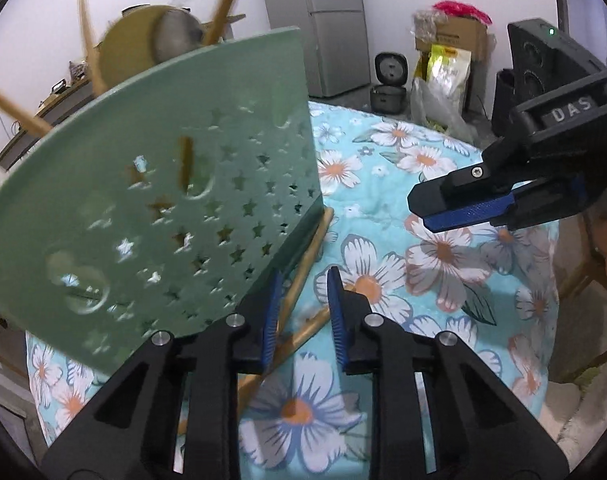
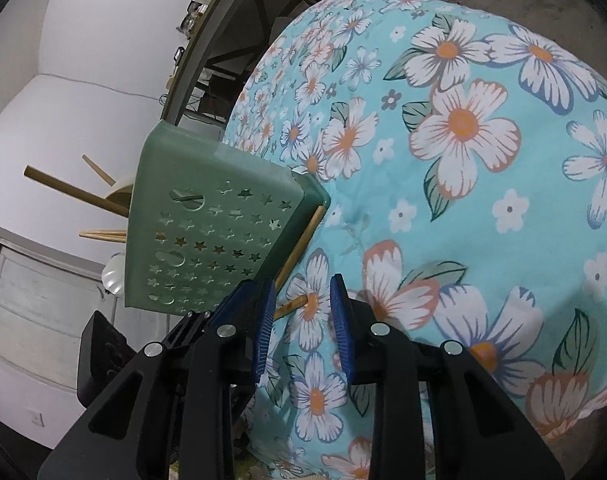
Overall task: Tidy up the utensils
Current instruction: 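Move both tools to the chopsticks lying beside the holder base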
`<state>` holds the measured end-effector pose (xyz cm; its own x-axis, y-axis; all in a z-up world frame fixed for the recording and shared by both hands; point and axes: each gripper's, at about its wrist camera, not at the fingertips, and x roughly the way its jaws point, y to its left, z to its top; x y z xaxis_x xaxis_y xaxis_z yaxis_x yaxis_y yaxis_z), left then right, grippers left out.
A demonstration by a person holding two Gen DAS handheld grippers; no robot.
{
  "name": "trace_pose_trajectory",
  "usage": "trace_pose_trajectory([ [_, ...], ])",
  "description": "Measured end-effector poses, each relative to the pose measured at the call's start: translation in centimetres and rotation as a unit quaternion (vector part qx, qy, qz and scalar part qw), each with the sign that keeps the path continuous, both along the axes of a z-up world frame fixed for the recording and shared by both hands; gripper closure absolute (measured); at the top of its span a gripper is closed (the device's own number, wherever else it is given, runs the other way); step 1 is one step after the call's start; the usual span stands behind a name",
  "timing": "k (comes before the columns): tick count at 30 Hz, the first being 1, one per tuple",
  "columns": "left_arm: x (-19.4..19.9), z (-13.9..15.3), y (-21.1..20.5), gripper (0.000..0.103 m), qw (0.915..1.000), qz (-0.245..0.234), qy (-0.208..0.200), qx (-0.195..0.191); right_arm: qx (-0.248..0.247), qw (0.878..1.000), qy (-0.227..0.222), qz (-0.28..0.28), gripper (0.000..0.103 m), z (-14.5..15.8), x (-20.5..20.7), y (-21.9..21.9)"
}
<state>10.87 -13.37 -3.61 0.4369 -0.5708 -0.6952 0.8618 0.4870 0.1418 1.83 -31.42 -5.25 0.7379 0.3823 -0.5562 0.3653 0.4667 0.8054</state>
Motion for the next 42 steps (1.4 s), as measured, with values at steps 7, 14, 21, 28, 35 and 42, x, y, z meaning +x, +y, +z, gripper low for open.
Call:
trace_pose_trajectory([
  [7,0.7,-1.4,-3.0,0.085,0.9992,0.004,-0.004,0.039,0.015,1.0,-0.008,-0.003,0.075,-0.7,-0.6,-1.0],
  [14,1.0,-1.7,-3.4,0.1,0.999,0.017,-0.002,0.041,0.023,1.0,-0.016,-0.008,0.075,-0.7,-1.7,-1.4],
  [21,-0.4,-0.8,-2.3,0.103,0.9992,0.002,-0.017,0.036,0.02,1.0,-0.022,-0.008,0.075,-0.4,-1.8,-1.5],
  [28,-0.7,-0.1,-1.2,0.103,0.9996,0.005,-0.01,0.027,0.016,1.0,-0.026,-0.002,0.075,0.2,-1.2,-0.8],
  [35,0.8,-0.8,-1.8,0.082,0.9993,0.008,0.015,0.034,0.013,1.0,-0.024,0.001,0.075,0.3,-0.6,-0.4],
  [42,2.1,-2.4,-2.8,0.084,0.9974,0.028,0.046,0.047,0.018,1.0,-0.021,-0.001,0.075,-0.2,-0.5,-0.9],
])
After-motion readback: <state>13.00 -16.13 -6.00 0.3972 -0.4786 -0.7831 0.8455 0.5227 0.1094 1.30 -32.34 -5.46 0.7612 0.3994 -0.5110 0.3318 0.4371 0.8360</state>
